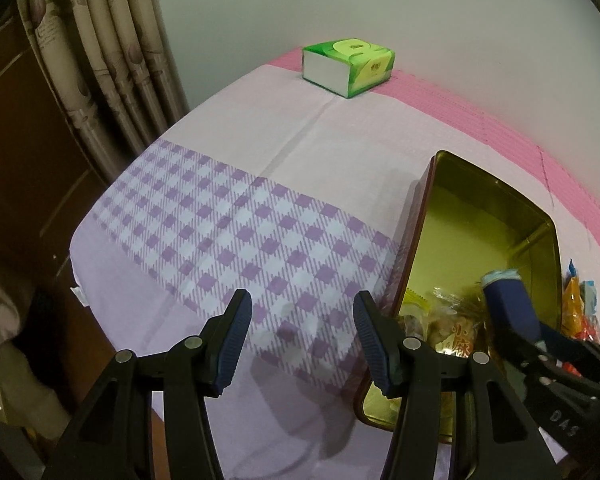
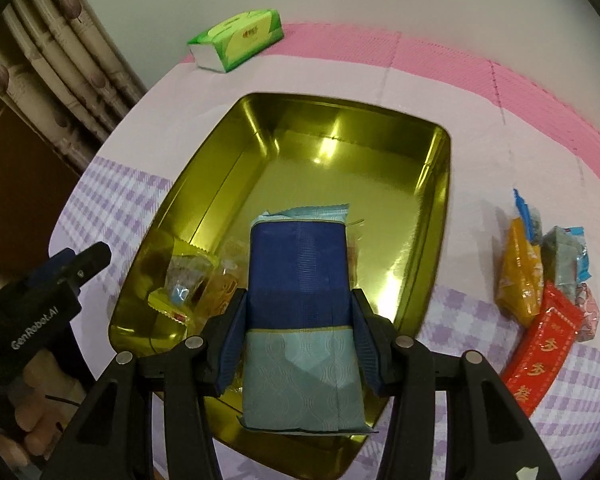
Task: Organize snacks
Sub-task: 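Lower the blue-and-teal box into the gold tin and open the right tool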
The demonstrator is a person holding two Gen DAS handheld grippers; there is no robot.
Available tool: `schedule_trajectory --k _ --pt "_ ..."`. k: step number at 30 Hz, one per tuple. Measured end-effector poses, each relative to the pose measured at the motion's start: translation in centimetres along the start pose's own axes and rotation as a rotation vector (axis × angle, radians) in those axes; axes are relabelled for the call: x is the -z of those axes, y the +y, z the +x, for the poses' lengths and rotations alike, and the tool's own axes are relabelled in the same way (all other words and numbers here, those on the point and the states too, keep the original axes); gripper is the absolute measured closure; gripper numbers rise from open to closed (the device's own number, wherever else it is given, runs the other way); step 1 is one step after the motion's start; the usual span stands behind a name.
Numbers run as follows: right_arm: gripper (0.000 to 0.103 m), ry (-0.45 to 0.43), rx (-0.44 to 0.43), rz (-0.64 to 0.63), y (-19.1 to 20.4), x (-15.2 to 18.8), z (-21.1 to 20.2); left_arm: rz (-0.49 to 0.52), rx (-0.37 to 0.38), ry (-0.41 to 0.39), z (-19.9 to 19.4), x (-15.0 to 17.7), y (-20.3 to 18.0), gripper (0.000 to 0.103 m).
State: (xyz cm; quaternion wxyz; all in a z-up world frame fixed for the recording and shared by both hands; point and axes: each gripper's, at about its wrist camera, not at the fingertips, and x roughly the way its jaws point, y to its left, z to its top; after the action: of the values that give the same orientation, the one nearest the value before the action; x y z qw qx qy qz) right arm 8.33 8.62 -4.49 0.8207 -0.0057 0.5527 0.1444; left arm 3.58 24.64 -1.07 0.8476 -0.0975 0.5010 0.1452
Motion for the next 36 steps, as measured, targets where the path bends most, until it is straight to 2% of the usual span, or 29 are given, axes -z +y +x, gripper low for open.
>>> schedule_trajectory --k 14,23,30,36 --pt "0.054 0.017 -0.003 -0.019 0.8 0.3 1.2 0.004 0.011 0.009 0.3 0.0 -0.2 0.048" --pt "0.05 -0.014 -0.011 -0.014 0.0 0.6 -0.5 0.007 0.011 0.01 0.3 0.1 -0.4 0.048" --pt "0.045 -0.077 0.007 0.071 -3.7 1.0 -4.0 0.008 0.01 0.01 0.4 0.2 -0.4 0.047" --pt "0.038 -0.084 0.102 0.171 -9.4 2.4 -5.8 0.007 0.01 0.012 0.4 0.1 -0.4 0.046"
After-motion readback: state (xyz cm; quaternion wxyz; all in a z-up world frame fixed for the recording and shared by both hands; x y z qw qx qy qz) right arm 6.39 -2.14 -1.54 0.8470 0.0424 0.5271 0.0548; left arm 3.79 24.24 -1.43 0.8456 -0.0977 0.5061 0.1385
